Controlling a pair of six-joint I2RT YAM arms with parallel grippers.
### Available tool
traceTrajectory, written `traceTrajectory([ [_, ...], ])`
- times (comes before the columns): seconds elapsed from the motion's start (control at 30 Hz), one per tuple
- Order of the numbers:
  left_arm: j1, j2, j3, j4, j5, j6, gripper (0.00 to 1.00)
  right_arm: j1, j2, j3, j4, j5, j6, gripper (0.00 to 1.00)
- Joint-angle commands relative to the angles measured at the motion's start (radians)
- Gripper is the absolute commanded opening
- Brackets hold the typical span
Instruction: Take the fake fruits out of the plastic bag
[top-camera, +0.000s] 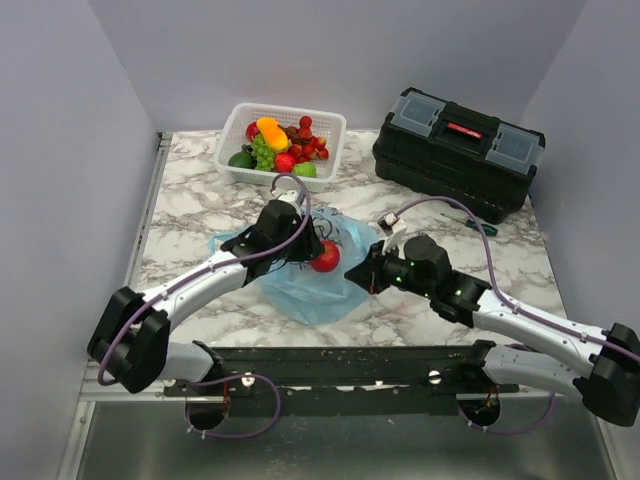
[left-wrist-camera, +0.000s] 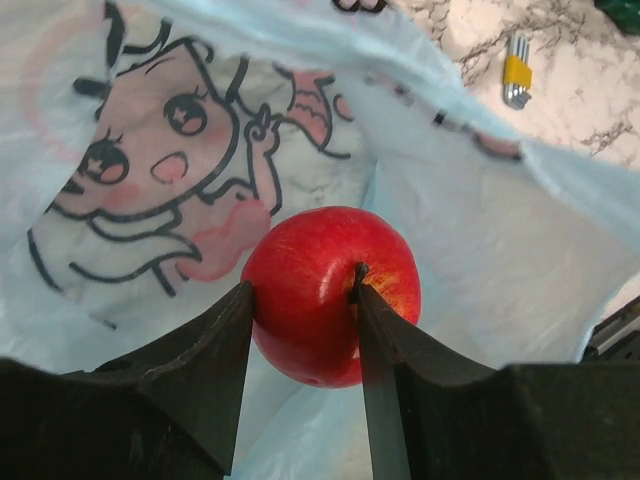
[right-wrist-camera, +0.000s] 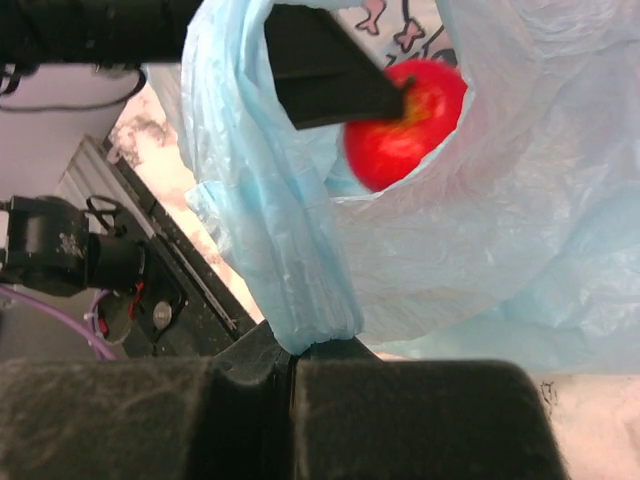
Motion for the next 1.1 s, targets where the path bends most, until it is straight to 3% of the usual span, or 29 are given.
traceTrajectory([
  [0.0,-0.001,-0.124,-0.045,-0.077,-0.056,0.045,0.38,0.005,-0.072,-0.024,-0.058,0.179,0.031,0.01],
  [0.13,0.000,-0.254,-0.066,-0.112,-0.113,0.069,0.38,0.005,-0.103,-0.030,-0.106,0.265,0.043,0.01],
  [0.33,0.009,-0.415,-0.049,-0.144,-0.216,0.075,0.39,0.005,-0.090,-0.036,-0.101,0.254,0.059,0.01],
  [0.53,0.026,-0.467,0.016,-0.159,-0.369,0.084,0.41,0.005,-0.076,-0.033,-0.099,0.245,0.060,0.01],
  [0.63,0.058,-0.469,0.024,-0.130,-0.378,0.074,0.41,0.005,-0.076,-0.034,-0.099,0.245,0.060,0.01],
  [0.8,0.118,-0.434,0.024,-0.070,-0.290,0.066,0.41,0.005,-0.085,-0.039,-0.103,0.248,0.059,0.01],
  [0.93,0.133,-0.356,0.052,-0.100,-0.098,0.126,0.47,0.006,-0.092,-0.043,-0.115,0.252,0.051,0.01],
  [1.07,0.130,-0.328,-0.028,-0.034,0.114,0.124,0.52,0.005,-0.079,-0.048,-0.094,0.225,0.032,0.01],
])
